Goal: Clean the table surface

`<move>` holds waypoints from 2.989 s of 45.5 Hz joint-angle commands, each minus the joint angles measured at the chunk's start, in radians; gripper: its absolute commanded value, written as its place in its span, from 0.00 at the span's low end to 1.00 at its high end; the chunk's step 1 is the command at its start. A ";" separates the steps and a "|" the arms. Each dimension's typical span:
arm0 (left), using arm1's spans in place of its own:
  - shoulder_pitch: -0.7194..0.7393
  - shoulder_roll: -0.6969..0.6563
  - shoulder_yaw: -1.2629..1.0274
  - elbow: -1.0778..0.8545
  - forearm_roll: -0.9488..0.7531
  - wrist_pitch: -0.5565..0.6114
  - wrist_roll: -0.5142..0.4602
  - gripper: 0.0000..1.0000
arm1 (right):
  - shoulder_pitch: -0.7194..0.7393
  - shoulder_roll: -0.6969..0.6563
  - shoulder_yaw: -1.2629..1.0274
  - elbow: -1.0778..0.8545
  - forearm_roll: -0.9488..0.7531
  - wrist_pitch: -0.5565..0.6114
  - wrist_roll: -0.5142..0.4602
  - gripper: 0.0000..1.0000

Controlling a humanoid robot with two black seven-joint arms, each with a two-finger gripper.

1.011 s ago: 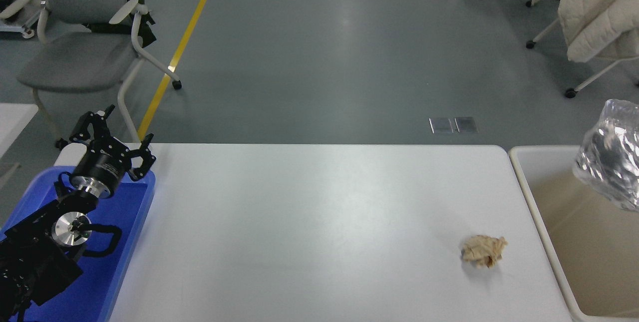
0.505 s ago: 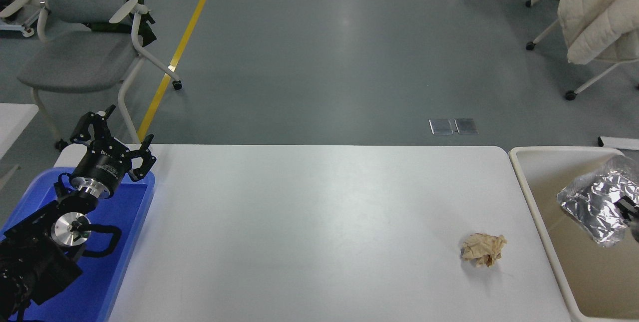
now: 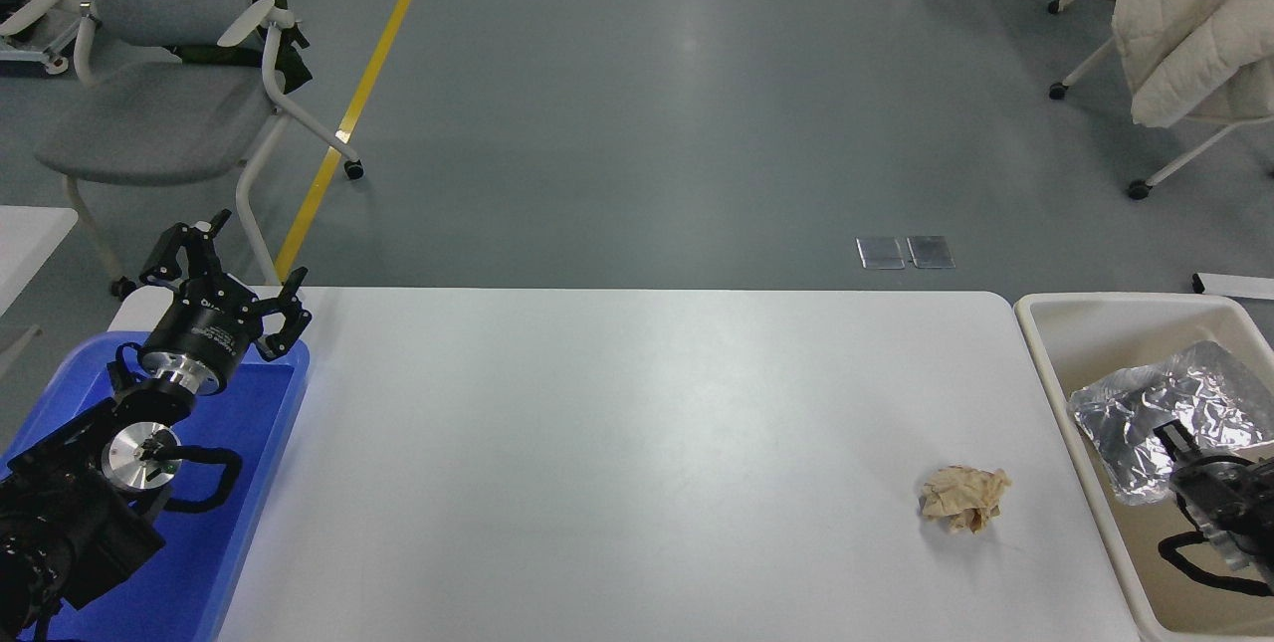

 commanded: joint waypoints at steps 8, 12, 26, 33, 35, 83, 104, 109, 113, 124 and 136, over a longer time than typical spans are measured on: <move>0.000 0.000 0.000 0.000 0.000 0.000 0.000 1.00 | 0.027 0.001 0.015 -0.008 0.033 -0.023 0.001 1.00; 0.000 0.000 0.000 0.000 0.000 0.000 0.000 1.00 | 0.032 -0.001 0.015 -0.007 0.033 -0.025 0.001 1.00; 0.000 0.000 0.000 0.000 0.000 0.000 0.000 1.00 | 0.069 -0.228 0.098 0.411 0.033 -0.023 0.007 1.00; 0.000 0.000 0.000 0.000 0.000 0.000 0.000 1.00 | 0.047 -0.288 0.418 0.639 0.033 -0.017 0.010 1.00; 0.000 0.000 0.000 0.000 0.000 0.000 0.000 1.00 | 0.034 -0.283 0.484 0.665 0.033 -0.017 0.012 1.00; 0.002 0.000 0.000 0.000 0.000 0.000 0.000 1.00 | -0.206 0.310 0.974 0.739 -0.157 0.069 0.434 1.00; 0.000 0.000 0.000 0.000 0.000 0.001 0.000 1.00 | -0.203 0.335 0.973 0.717 -0.159 0.069 0.460 1.00; 0.000 0.000 0.000 0.000 0.000 0.000 0.000 1.00 | -0.212 0.335 0.970 0.726 -0.113 0.072 0.457 1.00; 0.000 0.000 0.000 0.000 0.000 0.000 0.000 1.00 | -0.213 0.335 0.974 0.745 -0.023 0.072 0.458 1.00; 0.000 0.000 0.000 0.000 0.000 0.000 0.000 1.00 | -0.252 0.291 0.974 0.783 0.040 0.197 0.463 1.00; 0.000 0.000 0.000 0.000 0.000 0.000 0.000 1.00 | -0.192 0.022 0.688 0.872 -0.165 0.173 0.460 1.00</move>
